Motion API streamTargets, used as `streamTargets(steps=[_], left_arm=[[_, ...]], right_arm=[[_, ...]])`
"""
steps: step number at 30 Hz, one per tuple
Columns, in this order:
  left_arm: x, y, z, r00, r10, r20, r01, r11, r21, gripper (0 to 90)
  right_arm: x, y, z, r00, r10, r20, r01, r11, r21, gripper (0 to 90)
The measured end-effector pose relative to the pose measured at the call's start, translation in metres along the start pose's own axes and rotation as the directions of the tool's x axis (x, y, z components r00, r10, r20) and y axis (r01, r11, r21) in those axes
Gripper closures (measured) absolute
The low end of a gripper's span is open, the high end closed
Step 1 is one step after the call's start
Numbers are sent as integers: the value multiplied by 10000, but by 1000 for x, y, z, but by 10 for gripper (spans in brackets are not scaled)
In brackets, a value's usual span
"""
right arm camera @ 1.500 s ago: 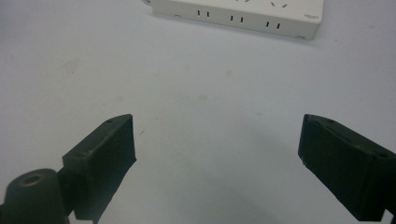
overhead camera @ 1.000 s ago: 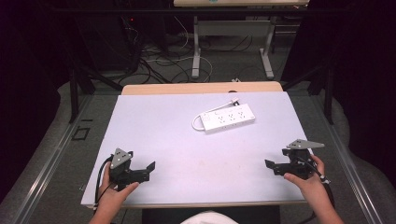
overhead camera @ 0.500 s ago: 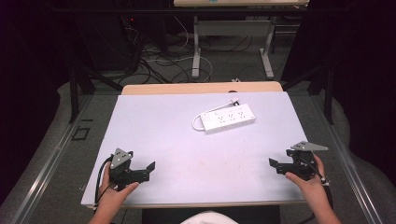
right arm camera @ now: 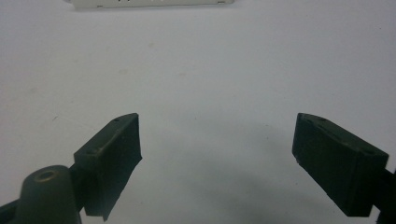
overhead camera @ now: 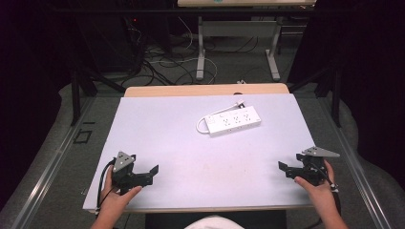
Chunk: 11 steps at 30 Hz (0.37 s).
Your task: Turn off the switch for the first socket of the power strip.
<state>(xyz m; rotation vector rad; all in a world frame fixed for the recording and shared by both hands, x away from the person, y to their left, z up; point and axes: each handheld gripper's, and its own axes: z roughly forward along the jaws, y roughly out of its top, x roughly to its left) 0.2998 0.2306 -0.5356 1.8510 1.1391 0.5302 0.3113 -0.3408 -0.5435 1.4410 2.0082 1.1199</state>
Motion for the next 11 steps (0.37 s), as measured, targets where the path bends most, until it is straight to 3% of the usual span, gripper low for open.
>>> streamTargets(steps=[11], left_arm=[[0,1,1,10000,-88,24,88,9999,-52,13]], right_arm=[[-1,-2,0,9997,208,-93,-208,9998,-26,152]])
